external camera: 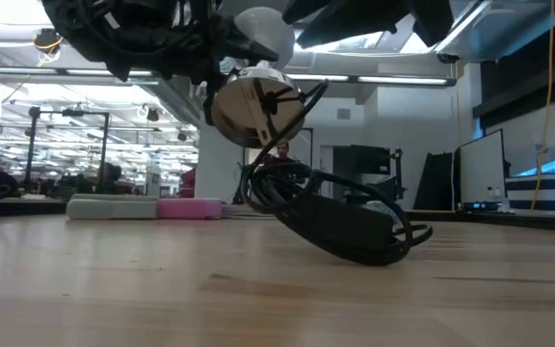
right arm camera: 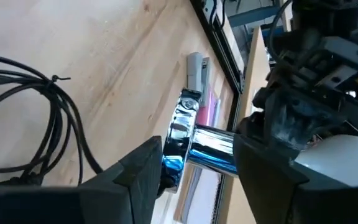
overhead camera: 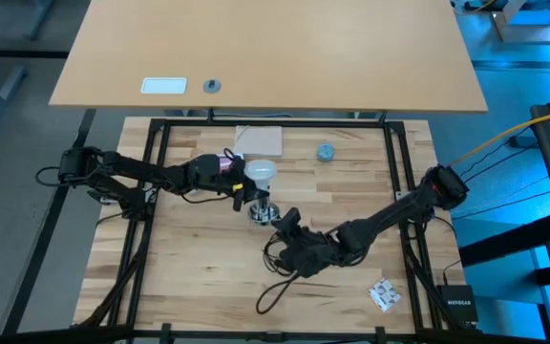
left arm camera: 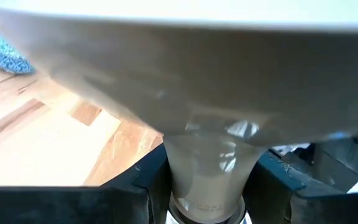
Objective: Screw lightbulb
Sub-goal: Insert the white lightbulb into the desk lamp
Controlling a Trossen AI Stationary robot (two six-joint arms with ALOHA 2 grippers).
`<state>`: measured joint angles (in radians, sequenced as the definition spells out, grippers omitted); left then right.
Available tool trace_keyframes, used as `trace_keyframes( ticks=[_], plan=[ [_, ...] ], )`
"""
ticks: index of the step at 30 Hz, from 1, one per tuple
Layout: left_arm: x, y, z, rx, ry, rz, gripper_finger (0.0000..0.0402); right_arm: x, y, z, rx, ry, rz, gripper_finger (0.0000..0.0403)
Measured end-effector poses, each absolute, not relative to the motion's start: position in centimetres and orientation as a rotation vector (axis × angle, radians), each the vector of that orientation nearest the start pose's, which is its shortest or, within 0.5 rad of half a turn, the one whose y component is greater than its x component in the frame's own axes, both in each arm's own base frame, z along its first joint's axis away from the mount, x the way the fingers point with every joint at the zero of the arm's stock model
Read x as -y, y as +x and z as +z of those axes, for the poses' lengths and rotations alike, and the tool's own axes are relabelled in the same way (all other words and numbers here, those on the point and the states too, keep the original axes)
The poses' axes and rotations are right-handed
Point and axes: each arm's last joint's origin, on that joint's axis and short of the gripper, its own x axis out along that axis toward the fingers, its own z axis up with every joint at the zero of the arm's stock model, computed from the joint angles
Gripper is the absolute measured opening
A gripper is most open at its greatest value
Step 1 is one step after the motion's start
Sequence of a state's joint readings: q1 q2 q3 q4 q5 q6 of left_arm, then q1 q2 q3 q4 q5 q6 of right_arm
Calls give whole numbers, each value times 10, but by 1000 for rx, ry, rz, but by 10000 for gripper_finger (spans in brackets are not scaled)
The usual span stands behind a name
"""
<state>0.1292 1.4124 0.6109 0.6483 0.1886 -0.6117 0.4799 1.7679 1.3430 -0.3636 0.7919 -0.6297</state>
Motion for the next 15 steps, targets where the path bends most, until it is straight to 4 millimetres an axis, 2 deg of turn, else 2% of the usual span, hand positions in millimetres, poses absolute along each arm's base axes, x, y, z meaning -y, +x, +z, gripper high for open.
trace_keyframes(
  ticks=[8, 15],
  plan=[
    [-26, 286, 217, -144, -659, -2, 153, -143, 357, 252, -730, -932, -16, 204],
    [-23, 287, 223, -85, -634, -31, 153, -133, 361, 251, -741, -905, -16, 205]
  ],
)
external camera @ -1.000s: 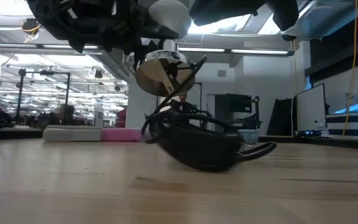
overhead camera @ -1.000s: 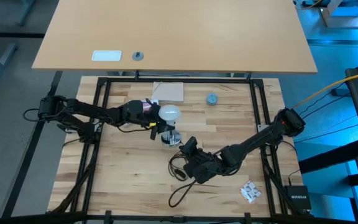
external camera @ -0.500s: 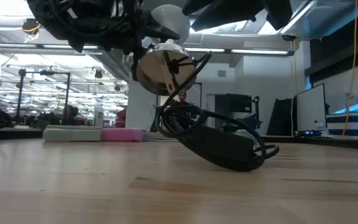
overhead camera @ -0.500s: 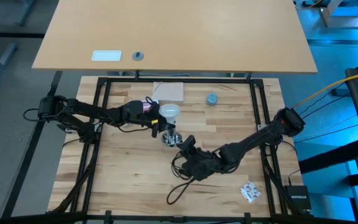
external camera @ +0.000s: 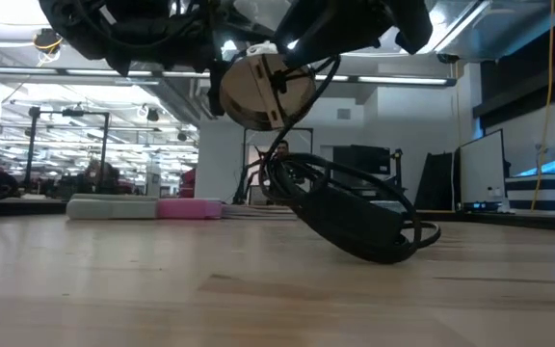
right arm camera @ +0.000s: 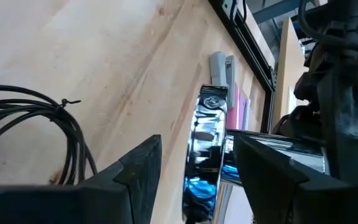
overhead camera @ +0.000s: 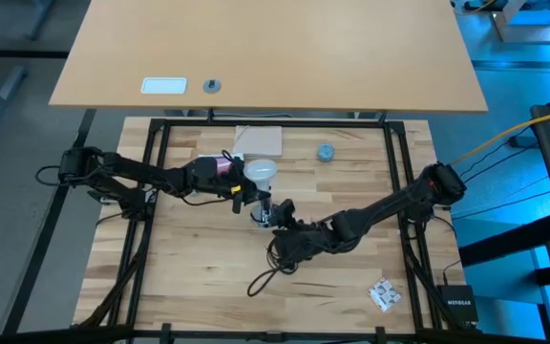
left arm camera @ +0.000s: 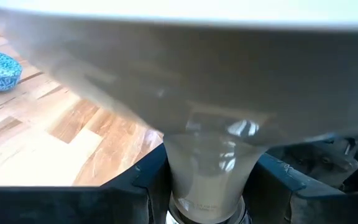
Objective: Screw lightbulb
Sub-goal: Insert the white lightbulb into the desk lamp
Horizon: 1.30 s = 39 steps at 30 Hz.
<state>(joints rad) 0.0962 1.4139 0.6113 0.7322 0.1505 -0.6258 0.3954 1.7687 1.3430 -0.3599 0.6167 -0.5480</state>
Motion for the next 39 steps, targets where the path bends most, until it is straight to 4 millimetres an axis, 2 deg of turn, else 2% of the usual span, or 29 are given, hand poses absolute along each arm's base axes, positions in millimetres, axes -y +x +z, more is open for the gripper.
trace_keyframes(
  ticks=[8, 20, 24, 30, 39],
  plan=[
    [-21, 288, 223, -85, -620, -42, 153, -124, 364, 251, -753, -892, -30, 195],
    [-20, 288, 223, -87, -567, -50, 153, -124, 363, 249, -775, -891, 0, 79],
    [-19, 287, 222, -102, -523, -85, 153, -123, 360, 246, -810, -908, 12, 82],
    [-16, 287, 223, -105, -401, -191, 153, -123, 357, 244, -841, -904, 17, 116],
    [-11, 285, 224, -87, -139, -413, 153, -124, 357, 244, -844, -926, 40, 98]
  ],
)
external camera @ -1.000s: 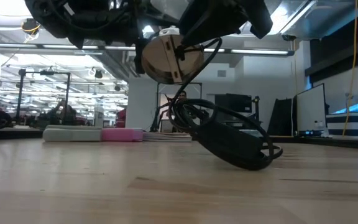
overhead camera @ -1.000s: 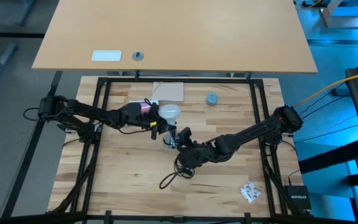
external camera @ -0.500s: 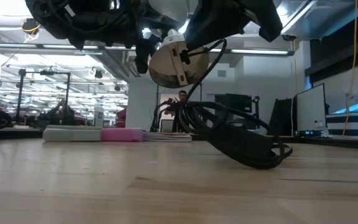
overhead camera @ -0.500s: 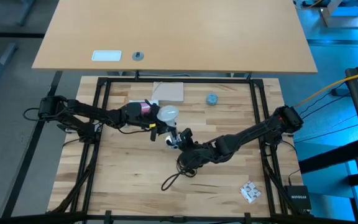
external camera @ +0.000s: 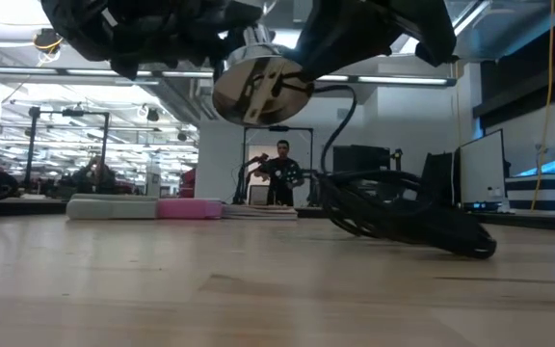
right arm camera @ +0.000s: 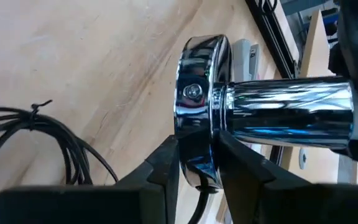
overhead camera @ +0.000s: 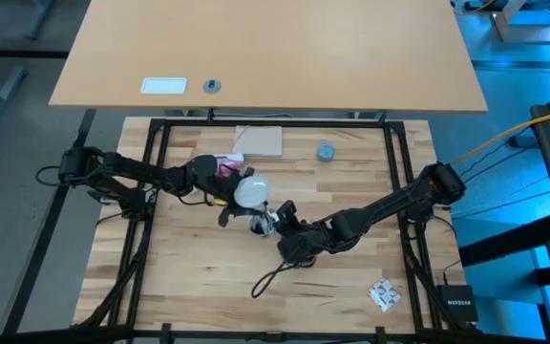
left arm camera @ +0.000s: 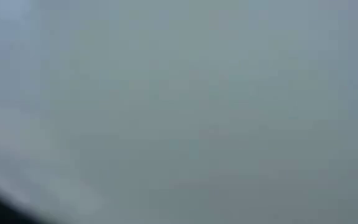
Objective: Screw lightbulb
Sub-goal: Insert the white lightbulb into the desk lamp
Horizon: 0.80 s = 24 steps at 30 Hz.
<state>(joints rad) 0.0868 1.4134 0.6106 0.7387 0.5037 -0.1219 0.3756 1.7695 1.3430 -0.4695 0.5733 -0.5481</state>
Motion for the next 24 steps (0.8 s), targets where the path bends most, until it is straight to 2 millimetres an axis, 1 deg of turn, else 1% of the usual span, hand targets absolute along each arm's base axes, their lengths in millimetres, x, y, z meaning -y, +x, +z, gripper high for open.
trace_keyframes(
  ticks=[5, 9, 19, 21, 24],
  plan=[
    [-8, 284, 224, -63, -36, -518, 153, -124, 357, 244, -846, -978, 70, 106],
    [-6, 282, 225, -45, 6, -617, 153, -123, 357, 244, -849, -1029, 78, 107],
    [-3, 280, 227, -30, 13, -729, 153, -121, 363, 248, -809, -1186, 95, 106],
    [-1, 279, 224, -56, -17, -786, 153, -115, 364, 248, -827, -1219, 54, 105],
    [1, 279, 224, -54, -16, -800, 153, -107, 367, 250, -833, -1217, 3, 105]
  ],
)
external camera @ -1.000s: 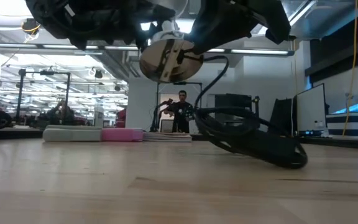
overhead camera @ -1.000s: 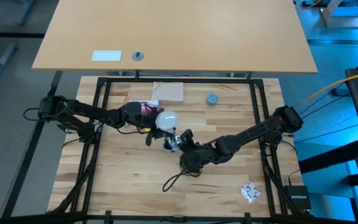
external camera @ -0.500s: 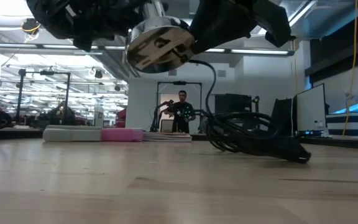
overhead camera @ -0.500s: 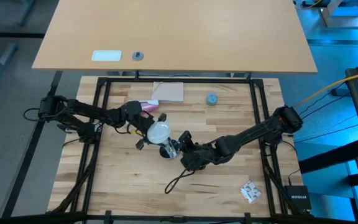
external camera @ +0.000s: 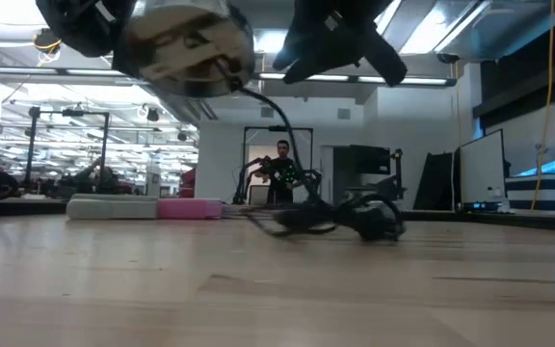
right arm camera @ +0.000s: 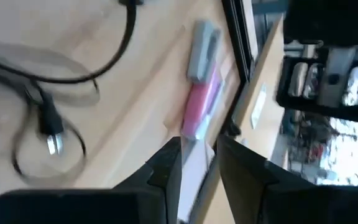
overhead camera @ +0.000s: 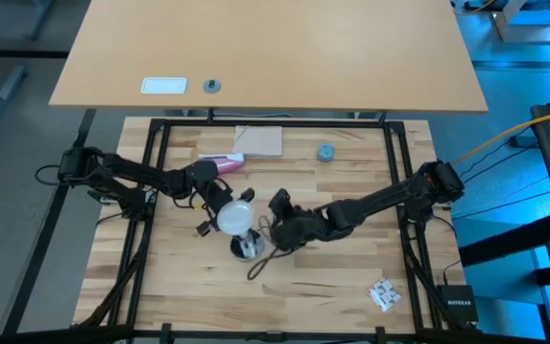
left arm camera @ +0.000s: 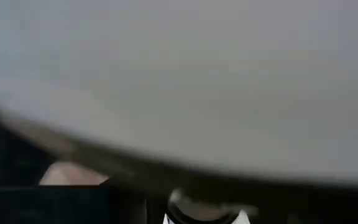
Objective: Screw lightbulb
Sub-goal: Insert the white lightbulb into the desk lamp
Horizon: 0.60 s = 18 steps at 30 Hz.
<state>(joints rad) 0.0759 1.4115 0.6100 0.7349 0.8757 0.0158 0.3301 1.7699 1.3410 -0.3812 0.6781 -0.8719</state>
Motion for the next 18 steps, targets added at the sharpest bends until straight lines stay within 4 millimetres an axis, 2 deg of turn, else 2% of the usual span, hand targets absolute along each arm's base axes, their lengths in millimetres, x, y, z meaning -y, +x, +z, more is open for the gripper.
trace_keyframes(
  ticks=[10, 14, 18],
  plan=[
    [1, 280, 224, -50, -4, -761, 153, -109, 368, 250, -806, -1116, 2, 111],
    [0, 280, 224, -53, -8, -740, 153, -109, 368, 250, -800, -1047, -27, 140],
    [-6, 281, 223, -81, -54, -656, 153, -108, 367, 250, -809, -1053, -44, 183]
  ],
)
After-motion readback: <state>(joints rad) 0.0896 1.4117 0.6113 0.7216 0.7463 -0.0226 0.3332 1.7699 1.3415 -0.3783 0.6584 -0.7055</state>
